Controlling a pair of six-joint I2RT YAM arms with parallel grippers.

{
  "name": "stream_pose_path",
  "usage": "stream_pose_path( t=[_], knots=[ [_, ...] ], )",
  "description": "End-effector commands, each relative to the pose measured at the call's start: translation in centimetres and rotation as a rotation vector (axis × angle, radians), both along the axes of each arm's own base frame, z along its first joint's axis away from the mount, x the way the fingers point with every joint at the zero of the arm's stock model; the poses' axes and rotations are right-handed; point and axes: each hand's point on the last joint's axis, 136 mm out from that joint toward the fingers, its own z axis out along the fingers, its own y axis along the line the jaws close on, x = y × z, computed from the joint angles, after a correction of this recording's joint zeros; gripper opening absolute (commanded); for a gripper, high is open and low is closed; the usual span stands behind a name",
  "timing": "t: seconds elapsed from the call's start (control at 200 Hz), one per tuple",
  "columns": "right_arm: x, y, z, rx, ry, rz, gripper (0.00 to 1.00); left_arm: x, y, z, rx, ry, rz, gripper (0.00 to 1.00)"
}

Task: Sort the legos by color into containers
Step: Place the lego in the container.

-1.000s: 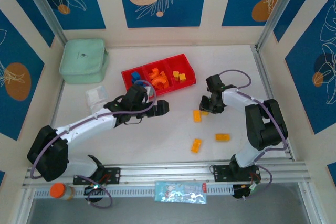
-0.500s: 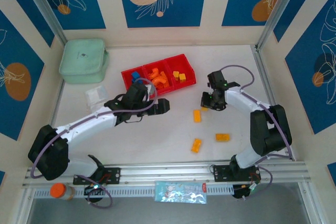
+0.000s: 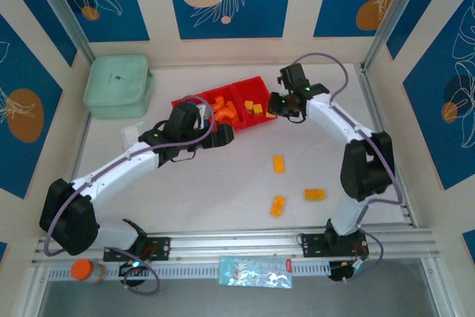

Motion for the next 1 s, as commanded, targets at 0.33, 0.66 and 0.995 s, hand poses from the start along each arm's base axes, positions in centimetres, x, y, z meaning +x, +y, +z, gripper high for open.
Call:
stream_pose_path(
  t=[0.33,0.66,0.995],
  knots=[
    [8.4,4.1,-3.6,-0.045,-0.002,-0.001,0.2,1.4,2.7,0.2,0.034,0.013,0.045,0.99],
    [9.0,4.7,-5.3,-0.073,0.023,0.017,0.32,1.7,3.1,-0.1,0.03,0.023,0.055,0.99],
    [8.6,4.3,-1.1,-0.085,-0.069,0.024,0.45,1.7,3.1,0.3,0.027,0.014,0.049,0.99]
  ],
)
